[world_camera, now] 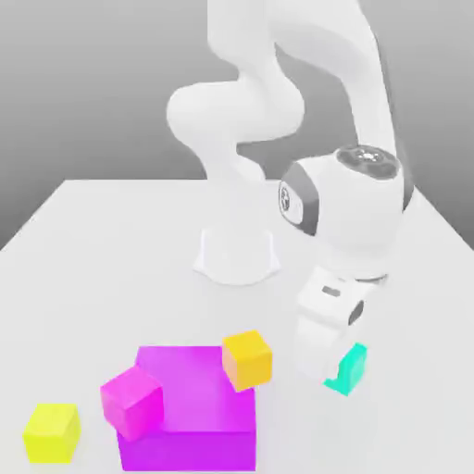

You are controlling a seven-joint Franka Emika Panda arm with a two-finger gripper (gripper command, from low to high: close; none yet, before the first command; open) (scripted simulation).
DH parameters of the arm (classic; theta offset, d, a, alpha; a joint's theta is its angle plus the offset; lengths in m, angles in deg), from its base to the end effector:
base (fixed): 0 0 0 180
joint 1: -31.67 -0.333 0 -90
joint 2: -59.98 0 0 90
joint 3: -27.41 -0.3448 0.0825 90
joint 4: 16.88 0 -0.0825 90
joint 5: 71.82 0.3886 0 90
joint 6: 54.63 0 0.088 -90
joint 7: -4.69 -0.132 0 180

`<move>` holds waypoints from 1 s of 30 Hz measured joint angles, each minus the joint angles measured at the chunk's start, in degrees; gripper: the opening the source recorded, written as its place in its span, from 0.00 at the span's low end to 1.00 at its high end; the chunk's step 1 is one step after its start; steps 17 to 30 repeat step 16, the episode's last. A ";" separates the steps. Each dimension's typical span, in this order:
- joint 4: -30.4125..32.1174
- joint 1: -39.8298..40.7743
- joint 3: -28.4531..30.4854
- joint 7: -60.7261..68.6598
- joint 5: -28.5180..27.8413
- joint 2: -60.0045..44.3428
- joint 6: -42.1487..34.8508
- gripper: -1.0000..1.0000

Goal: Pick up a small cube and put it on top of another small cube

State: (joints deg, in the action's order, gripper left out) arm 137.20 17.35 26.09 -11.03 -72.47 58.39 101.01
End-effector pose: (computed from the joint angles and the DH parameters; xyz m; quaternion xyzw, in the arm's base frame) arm 0.3998 0.1123 0.2232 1.0000 0.0045 0.0003 0.0020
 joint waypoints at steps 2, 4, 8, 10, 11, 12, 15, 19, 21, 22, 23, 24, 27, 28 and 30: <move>0.05 2.35 1.35 -2.07 0.06 4.14 -4.07 0.00; 0.08 4.02 2.29 -4.29 -0.01 8.27 -8.15 0.00; 0.21 7.92 4.51 -8.82 -0.48 15.94 -15.70 0.00; 0.85 8.59 4.92 -9.45 -0.35 14.62 -13.76 0.00; 1.27 8.68 5.01 -9.49 -0.25 13.06 -11.78 0.00; 1.72 8.71 5.08 -9.48 -0.17 11.28 -9.55 0.00; 2.42 8.72 5.16 -9.44 -0.08 8.39 -5.97 1.00; 2.42 8.72 5.16 -9.44 -0.08 8.39 -5.97 1.00; 2.42 8.72 5.16 -9.44 -0.08 8.39 -5.97 1.00; 2.42 8.72 5.16 -9.44 -0.08 8.39 -5.97 1.00; 2.42 8.72 5.16 -9.44 -0.08 8.39 -5.97 1.00; 2.42 8.72 5.16 -9.44 -0.08 8.39 -5.97 1.00; 2.42 8.72 5.16 -9.44 -0.08 8.39 -5.97 1.00; 2.42 8.72 5.16 -9.44 -0.08 8.39 -5.97 1.00; 2.42 8.72 5.16 -9.44 -0.08 8.39 -5.97 1.00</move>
